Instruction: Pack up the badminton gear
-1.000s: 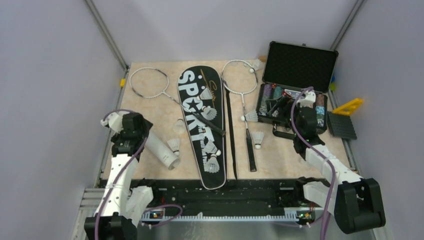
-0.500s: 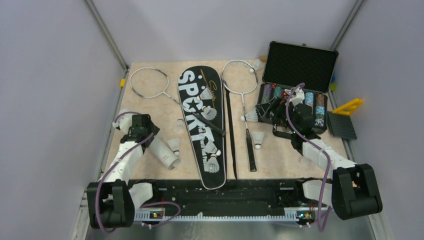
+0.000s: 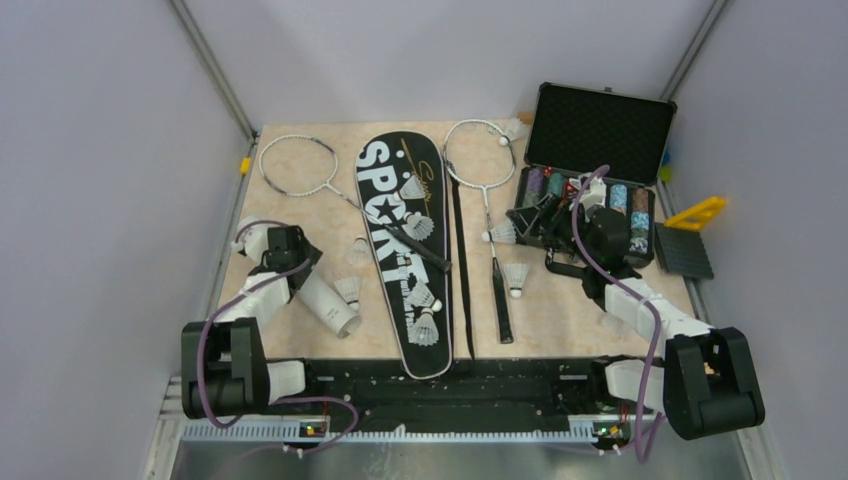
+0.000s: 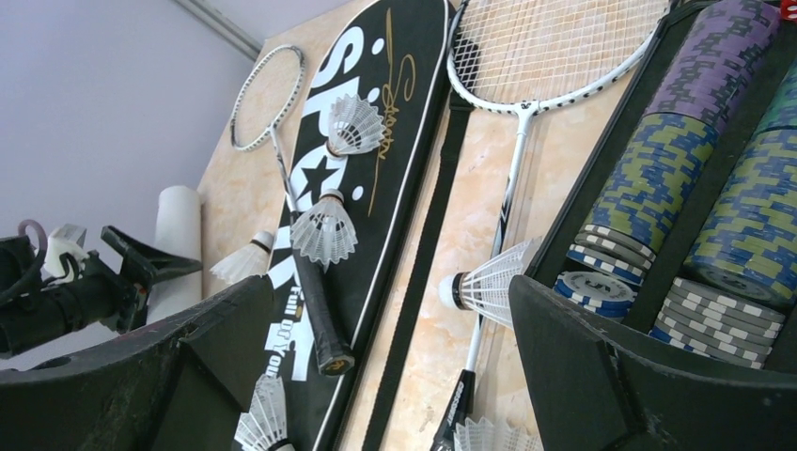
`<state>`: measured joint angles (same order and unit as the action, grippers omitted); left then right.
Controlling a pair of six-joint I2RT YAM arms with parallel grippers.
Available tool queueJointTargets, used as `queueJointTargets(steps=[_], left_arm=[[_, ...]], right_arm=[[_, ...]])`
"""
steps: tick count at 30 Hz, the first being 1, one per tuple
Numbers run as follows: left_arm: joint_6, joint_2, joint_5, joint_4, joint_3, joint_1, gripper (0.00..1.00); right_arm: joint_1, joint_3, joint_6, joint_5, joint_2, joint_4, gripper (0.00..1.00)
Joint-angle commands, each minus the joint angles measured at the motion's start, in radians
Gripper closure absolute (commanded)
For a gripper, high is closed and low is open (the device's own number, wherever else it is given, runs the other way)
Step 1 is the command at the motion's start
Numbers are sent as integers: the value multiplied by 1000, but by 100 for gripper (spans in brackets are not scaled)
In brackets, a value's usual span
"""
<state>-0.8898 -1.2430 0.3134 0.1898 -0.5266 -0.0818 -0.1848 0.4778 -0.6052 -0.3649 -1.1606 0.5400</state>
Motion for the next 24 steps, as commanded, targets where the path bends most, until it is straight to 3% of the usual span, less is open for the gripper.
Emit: queueJointTargets(steps=[1,3,11,17,20,24], left_arm=[[-9,-65,-14,-33,-16,-9,4],[-9,-79,-9,-30,-23,-9,8],[43,-10,73,103,-110,-10,48],[137,144,72,179,-184,-9,49],[213,215,30,139,-222,-9,53],[377,291,-248,-76,-253,-6,55]], right_arm=[[4,-2,-1,-18,27,54,1],[3,-4,-2,-9,37,46,1],[3,-16,-3,18,75,36,1],[2,-1,-4,-8,77,8,1],[3,5,-7,-30,77,3,1],[2,5,-7,-52,97,12,1]])
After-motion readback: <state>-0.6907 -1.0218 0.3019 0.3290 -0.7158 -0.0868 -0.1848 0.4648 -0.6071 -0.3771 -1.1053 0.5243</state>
